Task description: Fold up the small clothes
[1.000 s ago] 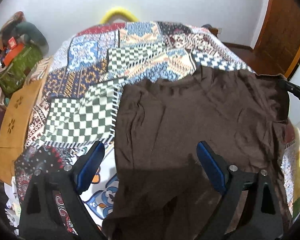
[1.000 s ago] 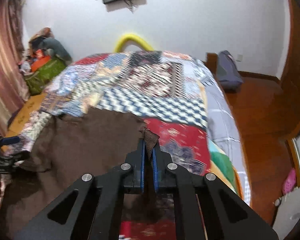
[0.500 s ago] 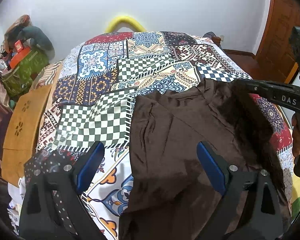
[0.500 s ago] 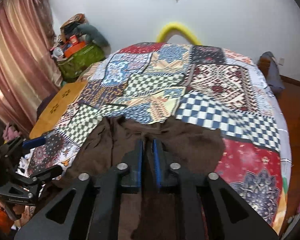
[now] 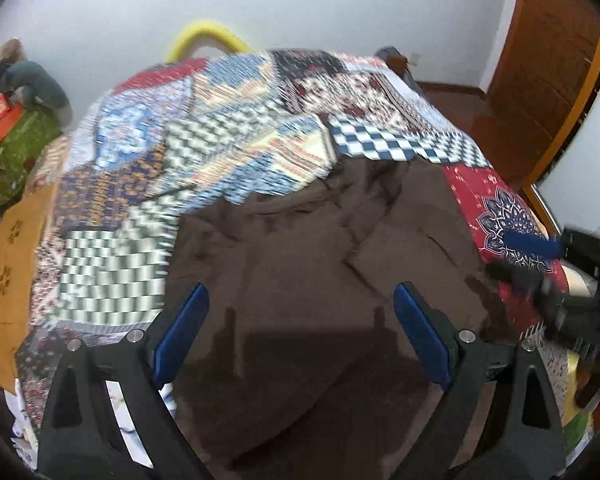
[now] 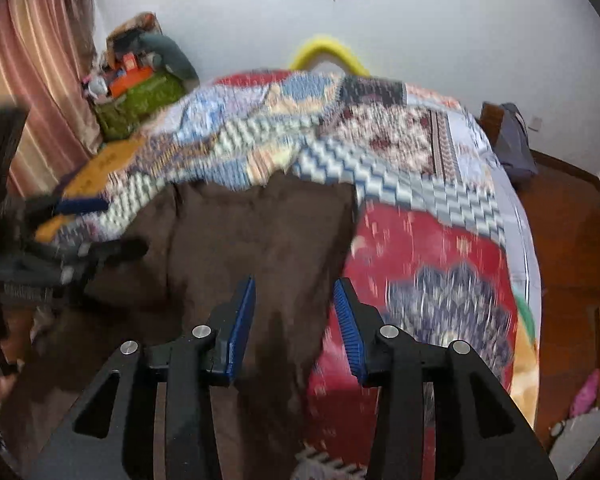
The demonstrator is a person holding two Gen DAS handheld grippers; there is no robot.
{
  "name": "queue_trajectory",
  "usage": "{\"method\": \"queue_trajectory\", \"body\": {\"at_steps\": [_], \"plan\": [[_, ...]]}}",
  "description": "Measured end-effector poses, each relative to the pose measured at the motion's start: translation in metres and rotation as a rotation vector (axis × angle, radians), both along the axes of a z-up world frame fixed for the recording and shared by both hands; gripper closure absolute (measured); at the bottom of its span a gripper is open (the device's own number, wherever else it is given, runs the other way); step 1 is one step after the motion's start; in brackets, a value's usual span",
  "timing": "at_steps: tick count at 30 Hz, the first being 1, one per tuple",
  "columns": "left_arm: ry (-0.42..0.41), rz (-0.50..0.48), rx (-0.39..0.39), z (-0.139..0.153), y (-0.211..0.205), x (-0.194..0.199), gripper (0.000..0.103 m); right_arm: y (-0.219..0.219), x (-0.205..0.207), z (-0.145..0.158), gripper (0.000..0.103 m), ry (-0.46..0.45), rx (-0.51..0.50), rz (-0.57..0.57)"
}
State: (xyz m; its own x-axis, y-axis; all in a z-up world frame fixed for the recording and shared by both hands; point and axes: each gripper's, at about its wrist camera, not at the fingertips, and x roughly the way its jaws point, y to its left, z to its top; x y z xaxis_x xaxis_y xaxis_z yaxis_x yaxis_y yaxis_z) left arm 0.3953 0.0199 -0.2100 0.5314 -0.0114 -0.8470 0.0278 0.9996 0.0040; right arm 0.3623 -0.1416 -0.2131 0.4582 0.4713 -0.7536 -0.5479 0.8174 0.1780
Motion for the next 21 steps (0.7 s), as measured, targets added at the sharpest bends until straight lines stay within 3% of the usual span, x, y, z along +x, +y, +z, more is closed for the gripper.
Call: {"method": "queue_trajectory", "body": {"at_steps": [4, 7, 9, 12, 15, 17, 21], "plan": [[0.060, -0.011, 0.016, -0.025, -0.016, 0.019, 0.009, 0.000, -0.011, -0.025, 0.065, 0.012, -0.050, 0.003], [0.075, 0.009, 0.089, -0.039, -0.020, 0.024, 0.009, -0.002, -0.024, -0.024, 0.060, -0.040, -0.071, 0.010], [0.075, 0.021, 0.072, -0.039, -0.014, 0.022, 0.009, -0.004, -0.031, -0.023, 0.060, -0.041, -0.072, 0.027], [0.080, 0.038, 0.062, -0.031, -0.003, 0.015, 0.009, -0.006, -0.038, -0.024, 0.060, -0.019, -0.078, 0.056], [0.022, 0.050, 0.039, -0.009, 0.014, -0.001, 0.009, -0.009, -0.041, -0.018, 0.060, -0.030, -0.078, 0.057], [-0.018, 0.081, 0.001, 0.007, 0.037, -0.009, 0.009, -0.012, -0.038, -0.011, 0.060, -0.034, -0.053, 0.049], [-0.039, 0.165, 0.004, 0.018, 0.081, -0.009, 0.009, -0.014, -0.019, 0.004, 0.060, -0.044, 0.005, 0.031]]}}
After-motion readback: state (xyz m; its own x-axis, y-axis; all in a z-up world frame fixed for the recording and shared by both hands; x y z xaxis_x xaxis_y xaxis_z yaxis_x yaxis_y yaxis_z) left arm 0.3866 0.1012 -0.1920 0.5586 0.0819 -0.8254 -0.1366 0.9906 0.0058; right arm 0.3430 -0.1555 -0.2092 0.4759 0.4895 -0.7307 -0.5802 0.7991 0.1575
